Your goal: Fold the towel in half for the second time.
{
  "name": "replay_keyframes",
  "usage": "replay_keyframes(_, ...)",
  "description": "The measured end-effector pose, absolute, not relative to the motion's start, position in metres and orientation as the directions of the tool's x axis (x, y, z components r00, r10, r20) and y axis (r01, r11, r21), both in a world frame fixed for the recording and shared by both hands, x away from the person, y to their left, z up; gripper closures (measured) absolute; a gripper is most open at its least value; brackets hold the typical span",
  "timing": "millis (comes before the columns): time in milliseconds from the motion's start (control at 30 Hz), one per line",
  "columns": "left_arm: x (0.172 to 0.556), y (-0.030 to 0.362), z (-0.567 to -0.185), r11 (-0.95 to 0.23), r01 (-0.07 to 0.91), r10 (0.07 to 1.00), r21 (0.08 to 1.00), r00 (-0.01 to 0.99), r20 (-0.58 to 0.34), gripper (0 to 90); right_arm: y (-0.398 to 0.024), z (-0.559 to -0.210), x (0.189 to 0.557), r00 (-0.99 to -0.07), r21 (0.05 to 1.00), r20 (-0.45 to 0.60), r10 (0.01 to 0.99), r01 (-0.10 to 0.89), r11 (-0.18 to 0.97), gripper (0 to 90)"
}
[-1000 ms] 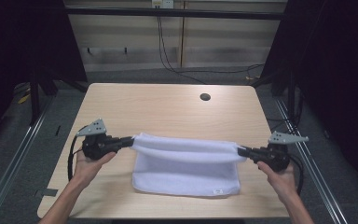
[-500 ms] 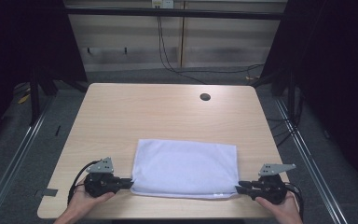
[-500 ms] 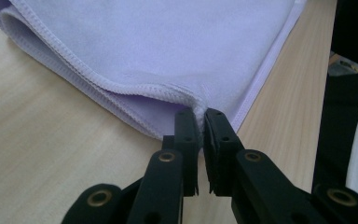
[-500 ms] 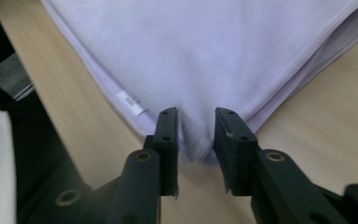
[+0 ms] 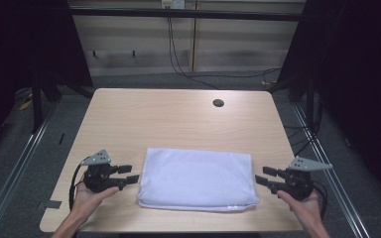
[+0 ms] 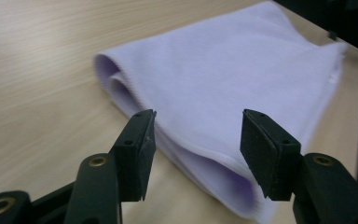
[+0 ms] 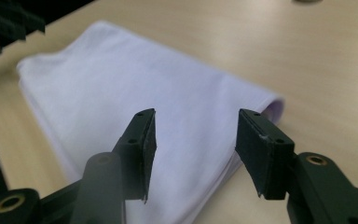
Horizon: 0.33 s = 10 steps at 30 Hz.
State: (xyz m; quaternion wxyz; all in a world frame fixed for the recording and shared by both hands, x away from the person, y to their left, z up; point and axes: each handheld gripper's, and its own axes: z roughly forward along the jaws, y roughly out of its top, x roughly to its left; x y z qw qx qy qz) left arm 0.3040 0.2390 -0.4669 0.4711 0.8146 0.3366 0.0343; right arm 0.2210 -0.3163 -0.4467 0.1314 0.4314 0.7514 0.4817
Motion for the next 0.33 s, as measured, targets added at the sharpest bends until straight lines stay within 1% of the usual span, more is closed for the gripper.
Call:
replay_keyframes(33,0.308,0.241,-0.470,-0.314,0.526,0.604,0.790,0.753,-0.261,42.2,-0.318,-0.444,0.226,-0.580,0.853,0.215,0.786,0.503,0.138,46.1)
replay_keyframes(100,0.310,0.246,-0.475,-0.265,0.562,0.627,0.783,0.718,-0.303,37.9,-0.320,-0.445,0.230,-0.560,0.871,0.201,0.803,0.478,0.116,45.2)
replay_keyframes(167,0.306,0.249,-0.474,-0.287,0.543,0.633,0.789,0.726,-0.270,34.3,-0.326,-0.452,0.229,-0.538,0.882,0.207,0.817,0.465,0.082,44.7)
replay_keyframes(200,0.305,0.250,-0.474,-0.282,0.550,0.632,0.786,0.723,-0.279,31.6,-0.329,-0.458,0.228,-0.522,0.880,0.218,0.825,0.470,0.065,44.3)
replay_keyframes(267,0.303,0.252,-0.475,-0.279,0.559,0.624,0.781,0.724,-0.295,24.0,-0.332,-0.466,0.228,-0.504,0.864,0.206,0.839,0.496,0.086,45.1)
replay_keyframes(333,0.298,0.251,-0.475,-0.315,0.544,0.614,0.778,0.742,-0.269,20.5,-0.335,-0.474,0.227,-0.509,0.840,0.236,0.828,0.534,0.089,43.2)
